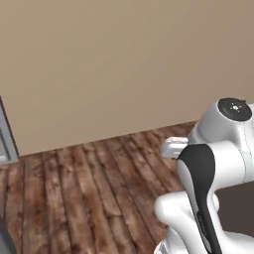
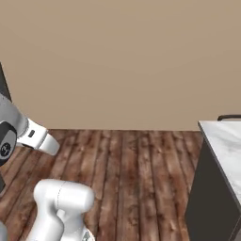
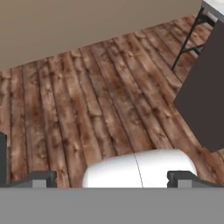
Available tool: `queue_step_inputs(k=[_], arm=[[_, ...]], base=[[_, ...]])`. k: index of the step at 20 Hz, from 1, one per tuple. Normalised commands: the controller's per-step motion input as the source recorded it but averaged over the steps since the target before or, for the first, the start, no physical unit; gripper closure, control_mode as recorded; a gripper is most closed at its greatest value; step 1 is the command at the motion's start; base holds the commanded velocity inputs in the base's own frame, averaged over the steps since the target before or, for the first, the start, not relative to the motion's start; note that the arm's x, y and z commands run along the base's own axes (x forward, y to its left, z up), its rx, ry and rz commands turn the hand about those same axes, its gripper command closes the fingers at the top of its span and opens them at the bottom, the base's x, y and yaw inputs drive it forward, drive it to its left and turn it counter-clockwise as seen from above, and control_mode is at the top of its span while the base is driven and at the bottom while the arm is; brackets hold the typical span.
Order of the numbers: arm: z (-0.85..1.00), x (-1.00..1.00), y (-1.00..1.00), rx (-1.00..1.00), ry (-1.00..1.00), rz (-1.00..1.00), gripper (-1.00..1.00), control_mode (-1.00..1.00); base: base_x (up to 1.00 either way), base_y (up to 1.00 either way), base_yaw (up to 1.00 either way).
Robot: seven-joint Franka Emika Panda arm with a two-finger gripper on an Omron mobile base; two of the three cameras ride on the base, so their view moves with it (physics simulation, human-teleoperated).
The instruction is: Pick the egg and butter from the fridge and place them by the bowl for mixing.
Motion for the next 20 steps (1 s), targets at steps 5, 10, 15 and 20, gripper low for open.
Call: queue_step_inputs(k=[5,10,15,20], arm=[[0.0,0.0,0.0,0.0,0.0,0.0,-1.0,1.0],[0.0,0.0,0.0,0.0,0.0,0.0,-1.0,1.0],[0.0,0.0,0.0,0.0,0.0,0.0,-1.0,1.0],[0.0,0.0,0.0,0.0,0.0,0.0,-1.0,1.0]], base=[[0.92,-0.26,0.05],[0.76,-0.06,0.4],[0.61,0.0,0.6],[0.58,0.0,0.64]])
